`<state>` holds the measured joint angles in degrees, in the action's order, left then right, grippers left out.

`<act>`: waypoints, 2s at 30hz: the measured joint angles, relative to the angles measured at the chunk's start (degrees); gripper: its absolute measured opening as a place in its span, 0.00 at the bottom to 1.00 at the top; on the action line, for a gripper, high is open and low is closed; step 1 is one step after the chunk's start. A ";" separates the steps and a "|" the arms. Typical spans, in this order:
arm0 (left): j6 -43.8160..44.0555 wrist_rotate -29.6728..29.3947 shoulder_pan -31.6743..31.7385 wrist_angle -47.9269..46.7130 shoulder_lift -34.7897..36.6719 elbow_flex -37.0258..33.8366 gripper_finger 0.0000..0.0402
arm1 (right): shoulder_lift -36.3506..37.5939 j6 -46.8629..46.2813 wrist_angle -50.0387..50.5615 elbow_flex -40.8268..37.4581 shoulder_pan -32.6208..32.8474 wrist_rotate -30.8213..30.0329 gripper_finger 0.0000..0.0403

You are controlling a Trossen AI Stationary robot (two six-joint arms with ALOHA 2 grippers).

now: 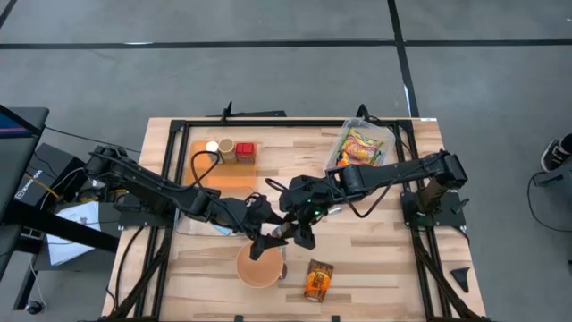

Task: Pick & Place Food Item
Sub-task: Put the brown seasoning bottle into the orange bin

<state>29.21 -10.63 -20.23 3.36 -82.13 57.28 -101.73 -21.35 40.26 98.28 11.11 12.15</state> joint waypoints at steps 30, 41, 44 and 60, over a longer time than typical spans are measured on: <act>1.41 -0.09 0.00 -1.18 -0.09 -0.01 0.45 | 0.03 -3.33 -4.49 0.11 0.15 0.00 0.66; 1.35 -3.34 -0.07 -2.13 0.14 -0.04 0.45 | 4.18 -9.11 -0.17 0.04 1.59 -2.12 0.87; 2.33 -6.98 0.26 -0.67 0.96 -0.06 0.45 | 6.43 -9.34 2.89 0.00 3.81 -7.81 0.83; 20.68 -7.43 4.96 31.74 1.84 -3.89 0.45 | 10.84 -1.47 7.99 0.02 18.19 -55.15 0.76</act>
<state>49.89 -18.07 -15.27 35.10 -80.29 53.39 -90.89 -22.82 48.25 98.30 29.30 -43.00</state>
